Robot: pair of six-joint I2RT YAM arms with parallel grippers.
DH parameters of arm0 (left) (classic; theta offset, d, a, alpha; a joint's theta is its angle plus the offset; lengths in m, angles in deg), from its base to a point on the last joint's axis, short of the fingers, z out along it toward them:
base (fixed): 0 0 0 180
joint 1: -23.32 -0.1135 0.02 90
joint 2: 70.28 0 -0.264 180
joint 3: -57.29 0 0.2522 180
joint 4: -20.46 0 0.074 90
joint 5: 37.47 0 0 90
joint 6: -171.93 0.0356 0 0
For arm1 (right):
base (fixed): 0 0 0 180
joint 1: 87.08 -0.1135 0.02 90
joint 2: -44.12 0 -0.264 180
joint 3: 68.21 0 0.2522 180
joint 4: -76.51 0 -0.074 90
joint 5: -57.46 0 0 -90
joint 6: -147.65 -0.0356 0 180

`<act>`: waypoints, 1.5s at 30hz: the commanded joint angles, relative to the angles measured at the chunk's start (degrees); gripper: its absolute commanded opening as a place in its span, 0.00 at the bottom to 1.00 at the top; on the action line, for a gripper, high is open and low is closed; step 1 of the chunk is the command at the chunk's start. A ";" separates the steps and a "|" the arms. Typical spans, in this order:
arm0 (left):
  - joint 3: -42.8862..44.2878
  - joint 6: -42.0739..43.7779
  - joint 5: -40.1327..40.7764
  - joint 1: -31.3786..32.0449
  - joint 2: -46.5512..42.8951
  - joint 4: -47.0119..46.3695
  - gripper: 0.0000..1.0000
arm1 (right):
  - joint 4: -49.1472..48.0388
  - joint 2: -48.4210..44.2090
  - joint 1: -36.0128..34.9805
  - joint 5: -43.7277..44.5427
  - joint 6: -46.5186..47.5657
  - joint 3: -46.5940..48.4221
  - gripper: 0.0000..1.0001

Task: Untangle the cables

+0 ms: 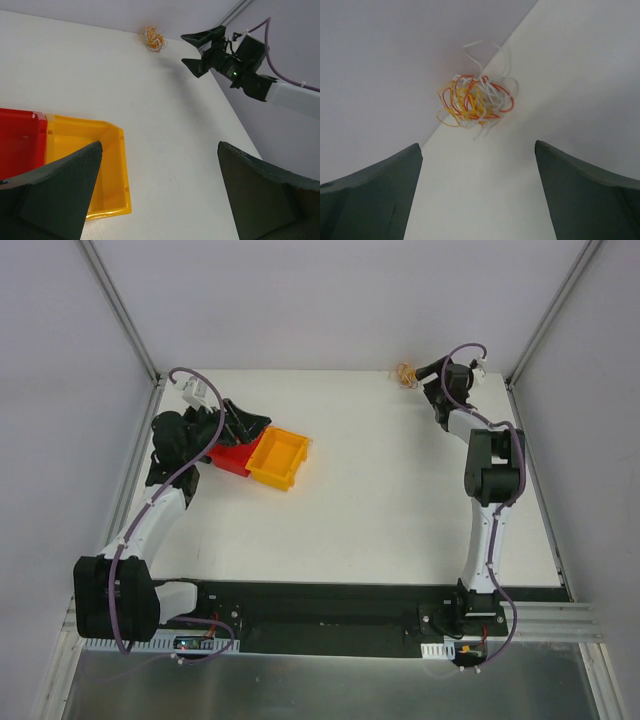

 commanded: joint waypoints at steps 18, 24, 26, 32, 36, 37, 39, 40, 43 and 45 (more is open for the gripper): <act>3.54 -6.65 -7.21 4.00 7.18 -5.00 0.83 | 14.90 27.28 -3.63 3.82 -5.88 41.96 0.27; 5.03 -4.72 -7.57 5.23 7.36 -2.02 0.78 | 12.37 12.11 -5.56 -2.85 -2.90 23.38 0.01; 5.30 -4.10 -7.30 5.32 6.75 -0.96 0.78 | 9.13 3.33 -7.05 -4.79 -0.61 10.56 0.01; 6.09 -2.78 -5.72 5.32 4.81 1.59 0.80 | -3.88 -17.61 -10.48 -13.74 4.13 -21.61 0.01; 6.70 -2.08 -6.42 5.49 5.33 2.91 0.81 | -15.04 -31.58 -16.09 -16.56 5.29 -45.52 0.01; 7.05 -1.82 -7.03 5.76 5.69 3.17 0.81 | -18.11 -34.57 -17.41 -16.83 5.29 -50.27 0.01; 7.76 -0.77 -8.70 6.72 6.39 3.79 0.81 | -20.24 -40.46 -20.23 -15.87 5.90 -58.64 0.01; 8.11 -0.06 -9.58 7.51 6.74 4.23 0.81 | -19.81 -42.92 -21.55 -16.13 6.60 -61.80 0.01; 9.69 4.32 -11.42 10.84 7.71 7.90 0.79 | -15.33 -50.05 -24.71 -19.11 7.31 -68.23 0.01; 11.70 8.01 -12.56 13.65 8.59 12.55 0.79 | -13.84 -53.65 -26.38 -21.22 7.22 -71.23 0.08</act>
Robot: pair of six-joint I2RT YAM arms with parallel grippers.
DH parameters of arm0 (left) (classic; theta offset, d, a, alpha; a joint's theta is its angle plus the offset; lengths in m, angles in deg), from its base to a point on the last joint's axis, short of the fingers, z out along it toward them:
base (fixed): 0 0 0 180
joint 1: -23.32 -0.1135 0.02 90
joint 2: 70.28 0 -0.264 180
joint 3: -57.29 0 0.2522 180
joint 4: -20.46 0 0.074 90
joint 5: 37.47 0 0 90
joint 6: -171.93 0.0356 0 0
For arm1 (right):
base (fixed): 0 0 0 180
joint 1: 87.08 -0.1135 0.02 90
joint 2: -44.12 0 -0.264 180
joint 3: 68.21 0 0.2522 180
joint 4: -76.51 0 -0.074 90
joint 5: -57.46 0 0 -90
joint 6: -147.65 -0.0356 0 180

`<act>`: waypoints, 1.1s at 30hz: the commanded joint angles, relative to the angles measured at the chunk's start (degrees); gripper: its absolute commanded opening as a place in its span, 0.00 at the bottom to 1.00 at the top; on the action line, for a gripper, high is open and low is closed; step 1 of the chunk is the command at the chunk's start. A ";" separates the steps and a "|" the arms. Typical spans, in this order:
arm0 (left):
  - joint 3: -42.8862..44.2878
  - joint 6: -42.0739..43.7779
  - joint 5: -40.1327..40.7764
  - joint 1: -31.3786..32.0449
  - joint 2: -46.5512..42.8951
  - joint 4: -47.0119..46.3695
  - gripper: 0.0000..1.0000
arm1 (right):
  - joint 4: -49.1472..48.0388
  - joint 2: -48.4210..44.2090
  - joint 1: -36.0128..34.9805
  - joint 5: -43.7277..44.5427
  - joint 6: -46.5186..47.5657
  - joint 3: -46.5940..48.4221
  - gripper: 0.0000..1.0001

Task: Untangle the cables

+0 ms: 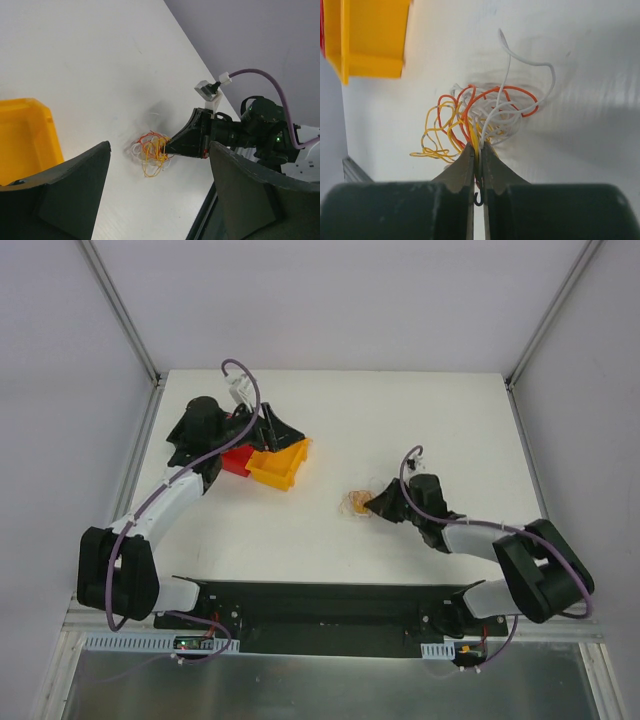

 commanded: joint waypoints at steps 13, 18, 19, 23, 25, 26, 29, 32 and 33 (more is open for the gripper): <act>13.06 11.76 1.81 22.59 10.11 25.66 0.69 | 11.10 -28.59 -2.06 4.63 5.23 -12.65 0.70; 14.23 16.12 2.66 22.68 14.25 33.04 0.59 | 10.21 -22.00 -2.06 1.91 5.58 -9.49 0.57; 12.82 18.23 4.42 22.94 14.52 32.96 0.59 | 10.21 -20.77 -2.15 1.47 5.75 -8.87 0.55; 13.76 21.67 5.05 25.22 17.50 35.41 0.48 | 9.60 -17.77 -2.15 -0.20 6.19 -7.37 0.46; 15.18 22.46 6.45 26.28 18.91 35.86 0.47 | 9.07 -17.24 -2.07 -0.55 6.19 -7.28 0.46; 15.79 22.38 6.89 26.46 19.87 35.86 0.47 | 8.81 -17.33 -2.06 -0.64 6.19 -7.37 0.46; 18.51 21.33 6.02 26.46 23.65 36.13 0.41 | 8.19 -17.51 -2.07 -0.73 6.11 -7.63 0.47; 20.45 20.62 4.97 26.55 26.72 36.04 0.39 | 7.49 -17.16 -2.15 -0.90 6.02 -7.72 0.49; 21.06 20.62 4.88 26.46 27.52 36.04 0.39 | 7.14 -16.89 -2.07 -1.08 5.93 -7.72 0.49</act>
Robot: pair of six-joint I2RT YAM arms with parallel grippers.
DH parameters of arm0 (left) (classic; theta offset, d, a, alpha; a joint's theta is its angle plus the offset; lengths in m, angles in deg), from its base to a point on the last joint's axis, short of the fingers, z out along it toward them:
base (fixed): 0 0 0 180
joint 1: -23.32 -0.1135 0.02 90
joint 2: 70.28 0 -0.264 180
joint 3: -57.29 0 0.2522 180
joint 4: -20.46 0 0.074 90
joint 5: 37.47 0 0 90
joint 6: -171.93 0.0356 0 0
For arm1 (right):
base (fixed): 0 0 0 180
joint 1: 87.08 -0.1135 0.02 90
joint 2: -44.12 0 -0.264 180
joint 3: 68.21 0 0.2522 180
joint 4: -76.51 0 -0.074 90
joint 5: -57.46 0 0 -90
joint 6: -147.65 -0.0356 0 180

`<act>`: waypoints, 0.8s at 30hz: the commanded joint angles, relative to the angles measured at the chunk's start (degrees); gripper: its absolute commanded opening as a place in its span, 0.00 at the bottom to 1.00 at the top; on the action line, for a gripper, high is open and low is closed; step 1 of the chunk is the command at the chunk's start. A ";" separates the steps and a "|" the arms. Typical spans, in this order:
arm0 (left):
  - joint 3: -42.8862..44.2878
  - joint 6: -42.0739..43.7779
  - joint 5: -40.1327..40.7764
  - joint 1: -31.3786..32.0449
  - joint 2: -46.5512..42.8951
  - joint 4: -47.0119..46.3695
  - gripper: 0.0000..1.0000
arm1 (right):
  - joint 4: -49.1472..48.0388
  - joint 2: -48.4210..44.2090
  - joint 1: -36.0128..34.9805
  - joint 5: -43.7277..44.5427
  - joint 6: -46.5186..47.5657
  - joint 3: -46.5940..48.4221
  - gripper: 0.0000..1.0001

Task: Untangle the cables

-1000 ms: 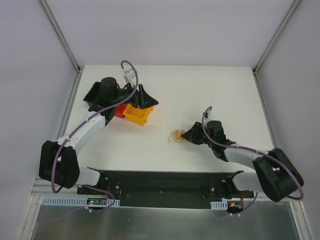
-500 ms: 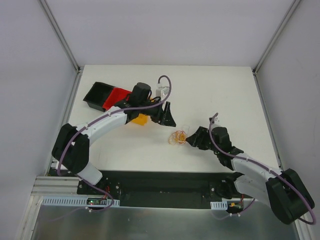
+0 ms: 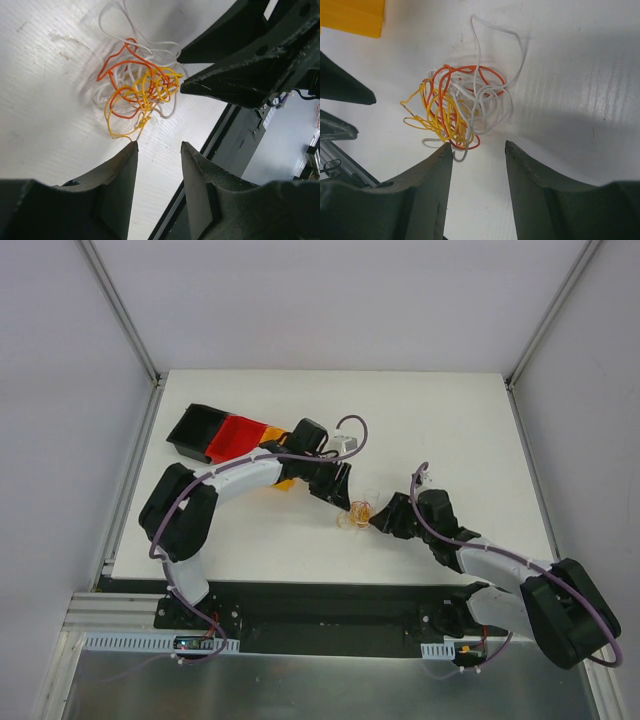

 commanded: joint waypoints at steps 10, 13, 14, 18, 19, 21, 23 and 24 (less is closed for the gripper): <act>3.04 -2.52 -3.64 -1.87 6.04 -4.94 0.40 | -5.33 4.72 0.05 -3.85 -0.06 3.74 0.50; 1.72 -4.72 -5.92 -1.87 6.21 -7.93 0.36 | -5.51 5.52 0.05 -4.20 -0.32 4.09 0.50; 1.54 -5.24 -6.62 -1.87 6.47 -9.07 0.34 | -5.51 5.61 -0.03 -4.20 -0.32 4.09 0.50; 1.10 -6.04 -8.04 -1.87 7.62 -10.14 0.28 | -5.60 5.52 -0.03 -4.03 -0.50 4.00 0.50; 1.01 -5.95 -7.78 -1.87 7.71 -10.22 0.28 | -5.77 5.52 0.05 -4.03 -0.50 3.92 0.50; 0.84 -5.78 -7.25 -1.87 7.71 -10.23 0.29 | -6.03 5.61 0.05 -4.03 -0.85 3.83 0.50; 0.75 -5.51 -6.81 -1.87 7.62 -10.23 0.31 | -6.12 5.69 -0.03 -4.11 -0.85 3.83 0.50; 0.66 -5.42 -6.63 -1.87 7.62 -10.23 0.32 | -6.12 5.78 -0.03 -4.20 -0.85 3.83 0.50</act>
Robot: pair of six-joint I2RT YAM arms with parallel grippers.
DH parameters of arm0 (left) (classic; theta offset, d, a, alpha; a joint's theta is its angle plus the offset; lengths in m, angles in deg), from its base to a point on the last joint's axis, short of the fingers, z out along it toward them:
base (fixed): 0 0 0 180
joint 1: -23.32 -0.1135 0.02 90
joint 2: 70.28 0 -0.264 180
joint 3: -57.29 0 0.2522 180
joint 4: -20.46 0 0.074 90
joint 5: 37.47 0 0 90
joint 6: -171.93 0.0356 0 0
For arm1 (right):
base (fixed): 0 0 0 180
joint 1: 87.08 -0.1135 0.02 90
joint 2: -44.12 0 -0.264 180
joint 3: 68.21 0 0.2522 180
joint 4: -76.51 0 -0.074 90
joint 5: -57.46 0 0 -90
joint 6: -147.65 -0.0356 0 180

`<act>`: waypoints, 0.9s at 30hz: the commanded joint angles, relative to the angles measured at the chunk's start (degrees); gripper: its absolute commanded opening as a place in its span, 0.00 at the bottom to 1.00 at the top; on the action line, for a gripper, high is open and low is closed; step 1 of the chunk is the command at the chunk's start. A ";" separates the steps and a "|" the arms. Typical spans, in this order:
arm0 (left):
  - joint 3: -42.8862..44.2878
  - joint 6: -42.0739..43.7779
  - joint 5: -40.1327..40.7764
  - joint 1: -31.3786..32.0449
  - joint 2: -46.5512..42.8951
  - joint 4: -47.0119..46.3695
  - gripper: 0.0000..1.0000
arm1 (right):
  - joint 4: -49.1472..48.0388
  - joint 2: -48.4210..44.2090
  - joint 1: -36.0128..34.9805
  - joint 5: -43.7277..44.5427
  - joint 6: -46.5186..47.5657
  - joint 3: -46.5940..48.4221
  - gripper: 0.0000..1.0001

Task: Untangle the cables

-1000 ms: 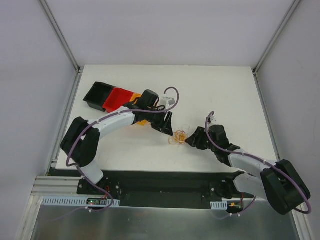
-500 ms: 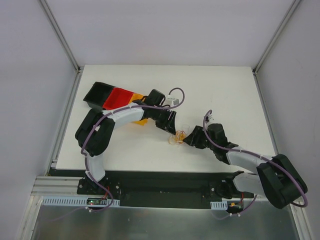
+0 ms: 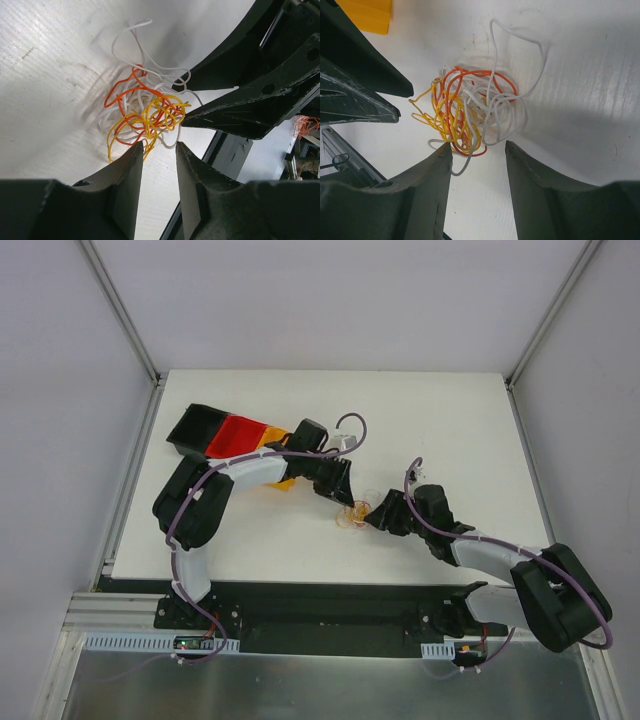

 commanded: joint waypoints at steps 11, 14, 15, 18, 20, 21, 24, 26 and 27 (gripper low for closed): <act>-1.09 -0.38 -1.89 0.64 1.24 -1.85 0.29 | -2.84 0.62 -0.03 -1.32 -0.04 1.82 0.52; -0.83 -0.55 -2.59 0.91 1.86 -1.77 0.19 | -2.40 0.80 0.05 -1.14 -0.13 2.08 0.55; -0.65 -0.64 -3.03 0.91 2.12 -1.68 0.16 | -2.23 0.97 0.05 -1.23 0.05 2.26 0.56; -0.30 -0.55 -3.73 1.00 1.95 -1.24 0.06 | -1.18 1.68 -0.03 -1.14 0.31 3.22 0.59; -0.21 -0.38 -4.35 1.17 1.16 -1.06 0.00 | 0.22 2.73 -0.29 -1.05 0.57 4.36 0.61; -0.12 -0.38 -4.61 1.26 0.55 -1.06 0.00 | 0.84 3.52 -0.47 -1.05 0.75 5.15 0.61; -0.03 -0.11 -5.58 2.22 -0.69 -1.06 0.00 | 3.39 6.15 -1.61 -1.32 1.80 7.87 0.61; -0.03 0.06 -6.63 2.93 -1.48 -1.06 0.00 | 4.27 7.65 -1.88 -1.93 2.24 9.28 0.57; -0.03 0.24 -6.81 3.19 -2.35 -1.15 0.00 | 4.80 8.00 -1.97 -1.93 2.16 9.64 0.54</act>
